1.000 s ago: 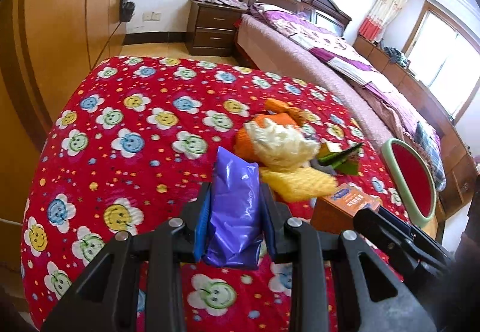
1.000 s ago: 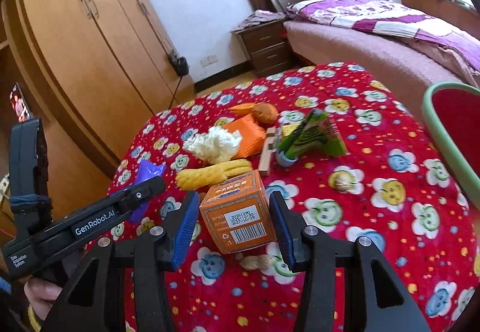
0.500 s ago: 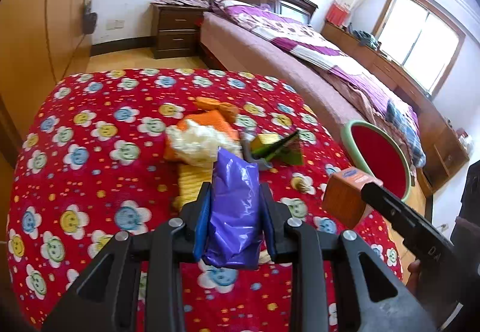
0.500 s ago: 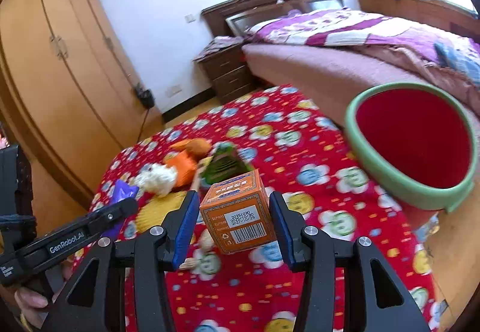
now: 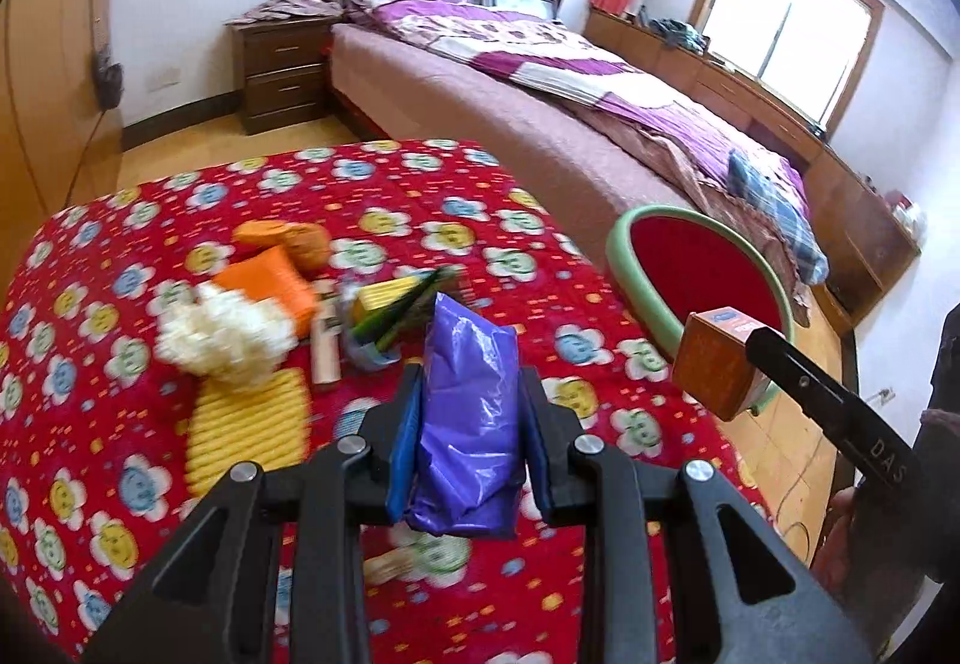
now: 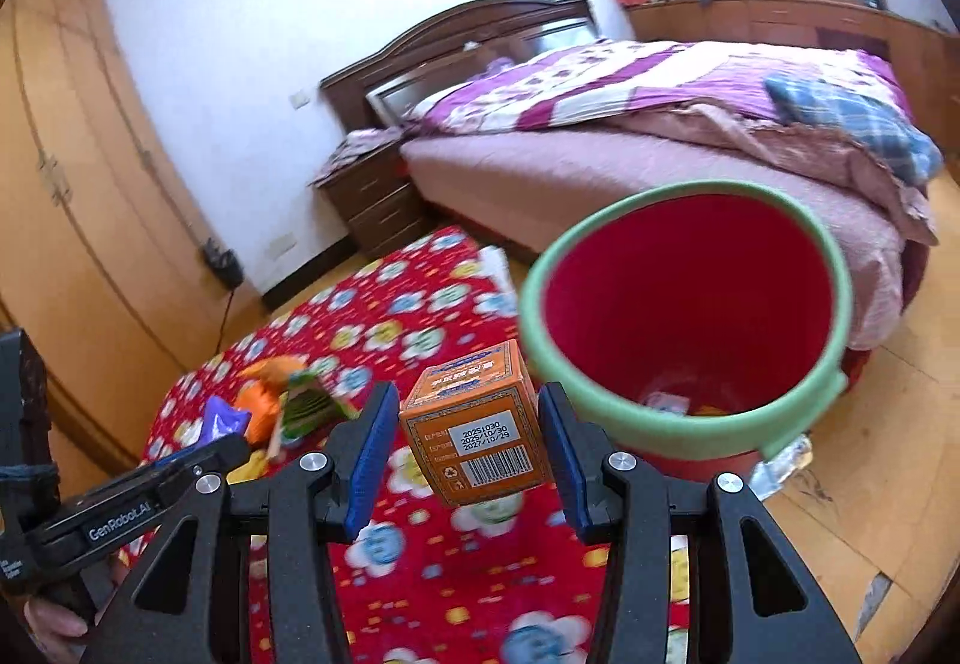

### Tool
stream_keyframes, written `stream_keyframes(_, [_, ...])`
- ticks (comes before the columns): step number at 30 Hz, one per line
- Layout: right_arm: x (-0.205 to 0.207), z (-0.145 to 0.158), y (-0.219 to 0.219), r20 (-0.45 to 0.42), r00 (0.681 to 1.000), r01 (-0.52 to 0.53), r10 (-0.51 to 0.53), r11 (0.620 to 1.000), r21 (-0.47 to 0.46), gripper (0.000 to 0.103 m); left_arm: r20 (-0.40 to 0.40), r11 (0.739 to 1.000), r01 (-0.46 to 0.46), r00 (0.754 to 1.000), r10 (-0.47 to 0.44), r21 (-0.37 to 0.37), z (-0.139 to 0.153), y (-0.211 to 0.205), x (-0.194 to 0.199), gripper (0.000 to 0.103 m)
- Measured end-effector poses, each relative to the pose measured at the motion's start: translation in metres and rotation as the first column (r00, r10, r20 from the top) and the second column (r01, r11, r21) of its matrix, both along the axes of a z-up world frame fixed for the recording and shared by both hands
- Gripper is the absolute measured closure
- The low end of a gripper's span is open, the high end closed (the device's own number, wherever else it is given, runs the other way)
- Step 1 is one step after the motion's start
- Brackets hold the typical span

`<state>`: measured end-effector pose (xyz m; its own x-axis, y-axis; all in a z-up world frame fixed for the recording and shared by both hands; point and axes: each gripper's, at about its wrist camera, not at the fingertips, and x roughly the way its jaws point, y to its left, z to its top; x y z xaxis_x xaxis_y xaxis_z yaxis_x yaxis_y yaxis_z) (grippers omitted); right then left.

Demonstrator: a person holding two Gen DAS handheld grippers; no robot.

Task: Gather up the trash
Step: 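Carry the bag and box over the red bucket and open both tools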

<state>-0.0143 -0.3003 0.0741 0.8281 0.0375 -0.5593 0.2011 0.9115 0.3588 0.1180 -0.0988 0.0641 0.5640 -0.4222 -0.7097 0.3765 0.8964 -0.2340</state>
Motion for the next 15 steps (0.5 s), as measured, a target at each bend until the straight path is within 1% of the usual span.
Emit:
stream_keyframes(5, [-0.01,-0.006,-0.037,0.013,0.996,0.086,-0.087,0.996,0.025,0.053,0.014,0.998,0.06,0.998,-0.06,-0.001,0.001,-0.035,0.004,0.072])
stream_keyframes(8, [-0.015,-0.012,-0.058,0.015,0.991,0.134,-0.134,0.99,0.043,0.053,0.01,0.995,0.096,0.995,-0.096,0.005,-0.001,-0.056,0.008,0.072])
stream_keyframes(15, [-0.014,-0.022,-0.098,0.019,0.977,0.212,-0.213,0.975,0.061,0.053,0.009,0.987,0.161,0.987,-0.161,0.004,-0.005,-0.098,0.012,0.072])
